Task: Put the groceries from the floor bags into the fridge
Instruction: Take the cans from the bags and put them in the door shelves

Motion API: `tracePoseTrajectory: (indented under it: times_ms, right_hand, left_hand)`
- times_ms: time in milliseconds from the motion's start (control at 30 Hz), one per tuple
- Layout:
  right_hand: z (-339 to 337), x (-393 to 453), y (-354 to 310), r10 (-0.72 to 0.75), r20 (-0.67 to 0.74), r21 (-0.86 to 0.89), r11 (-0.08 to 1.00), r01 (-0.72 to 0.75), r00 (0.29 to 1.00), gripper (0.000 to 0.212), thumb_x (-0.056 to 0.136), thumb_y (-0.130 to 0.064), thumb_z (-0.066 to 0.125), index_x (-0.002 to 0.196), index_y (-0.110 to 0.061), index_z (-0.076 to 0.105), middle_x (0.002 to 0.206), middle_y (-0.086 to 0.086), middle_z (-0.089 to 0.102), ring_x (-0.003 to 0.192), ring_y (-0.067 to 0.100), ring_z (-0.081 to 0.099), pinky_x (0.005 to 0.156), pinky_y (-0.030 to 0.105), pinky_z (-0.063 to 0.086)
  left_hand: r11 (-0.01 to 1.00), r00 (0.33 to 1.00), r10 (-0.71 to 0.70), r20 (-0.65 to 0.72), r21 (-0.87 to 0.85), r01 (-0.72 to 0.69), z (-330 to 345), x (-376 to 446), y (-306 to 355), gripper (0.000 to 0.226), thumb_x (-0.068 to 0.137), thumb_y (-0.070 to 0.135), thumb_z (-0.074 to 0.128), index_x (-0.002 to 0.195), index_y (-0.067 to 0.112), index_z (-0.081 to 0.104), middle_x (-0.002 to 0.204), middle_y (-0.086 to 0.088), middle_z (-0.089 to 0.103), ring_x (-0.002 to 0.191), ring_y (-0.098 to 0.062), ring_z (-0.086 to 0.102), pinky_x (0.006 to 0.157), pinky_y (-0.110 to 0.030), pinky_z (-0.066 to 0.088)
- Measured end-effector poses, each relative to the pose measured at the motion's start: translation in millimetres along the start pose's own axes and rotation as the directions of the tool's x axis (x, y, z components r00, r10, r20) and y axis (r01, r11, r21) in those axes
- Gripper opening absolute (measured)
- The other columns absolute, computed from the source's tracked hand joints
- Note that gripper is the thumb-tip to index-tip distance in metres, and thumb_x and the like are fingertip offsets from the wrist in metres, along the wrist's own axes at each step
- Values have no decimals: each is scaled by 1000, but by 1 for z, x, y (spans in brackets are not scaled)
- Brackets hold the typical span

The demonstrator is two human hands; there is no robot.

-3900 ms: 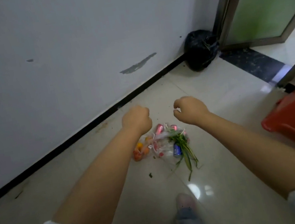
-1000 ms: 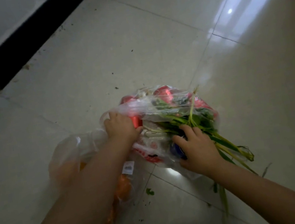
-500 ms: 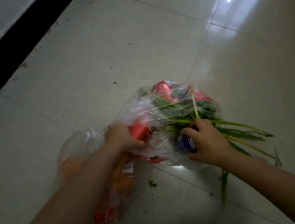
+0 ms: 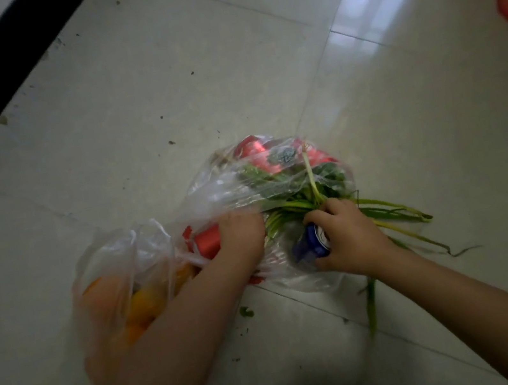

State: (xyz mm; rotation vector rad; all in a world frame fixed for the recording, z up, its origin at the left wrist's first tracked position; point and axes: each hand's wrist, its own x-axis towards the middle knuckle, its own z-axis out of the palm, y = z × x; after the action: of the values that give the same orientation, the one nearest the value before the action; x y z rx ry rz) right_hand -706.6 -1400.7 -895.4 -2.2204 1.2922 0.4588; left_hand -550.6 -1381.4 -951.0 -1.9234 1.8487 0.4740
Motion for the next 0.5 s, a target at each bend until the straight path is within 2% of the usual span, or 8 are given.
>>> tracePoseTrajectory:
  times_ms: [133,200,300,333,400,433,500]
  right_hand:
    - [4,-7,5,7,-7,19,1000,-6,1000,68,71,-36,72,131,-22,42,127,5,42,116,23,38,91,28,40]
    - [2,-9,5,7,-19,35,999,-6,1000,68,71,-35,72,131,-21,42,127,6,42,116,23,37,91,28,39]
    - [0,-13,4,-11,-41,40,999,13,999,67,72,-32,71,131,-21,42,129,6,41,117,23,37,92,27,38]
    - [-1,-15,3,-23,-49,24,999,25,999,66,73,-32,70,131,-22,41,130,5,41,117,23,37,93,27,38]
    - [-1,-18,1,-51,-64,-15,999,50,997,65,75,-33,67,133,-23,39,132,3,40,117,24,37,95,28,37]
    - [-2,-20,0,-64,-68,-29,998,62,996,65,76,-34,67,133,-24,38,133,2,39,117,24,38,96,29,36]
    - [-1,-26,-2,-96,-83,-37,995,93,992,66,74,-33,68,133,-24,40,133,2,41,116,26,39,96,29,36]
  left_hand:
    - [999,999,-6,33,-47,8,-1,8,0,41,90,21,51,130,15,43,129,-8,52,121,-26,51,99,-39,43]
    - [998,1000,26,-6,-52,-27,-3,2,-3,40,88,18,54,127,14,45,126,-7,54,117,-25,53,95,-34,44]
    - [991,992,97,-81,-89,-104,-9,-21,-6,42,85,17,58,124,9,45,126,-10,53,117,-28,50,97,-36,40]
    - [985,980,142,-140,-82,-155,-10,-31,-10,45,79,17,66,119,7,50,121,-12,56,112,-30,54,93,-36,43]
    - [972,952,209,-224,-58,-227,-10,-45,-22,53,46,13,87,92,1,63,90,-17,66,80,-33,66,65,-35,54]
    - [971,946,206,-251,-67,-229,-9,-51,-30,59,32,12,91,85,-2,66,80,-19,67,67,-35,67,56,-34,55]
    - [971,955,170,-244,-122,-204,-4,-62,-41,76,28,22,94,92,-8,68,85,-26,68,68,-41,68,59,-42,57]
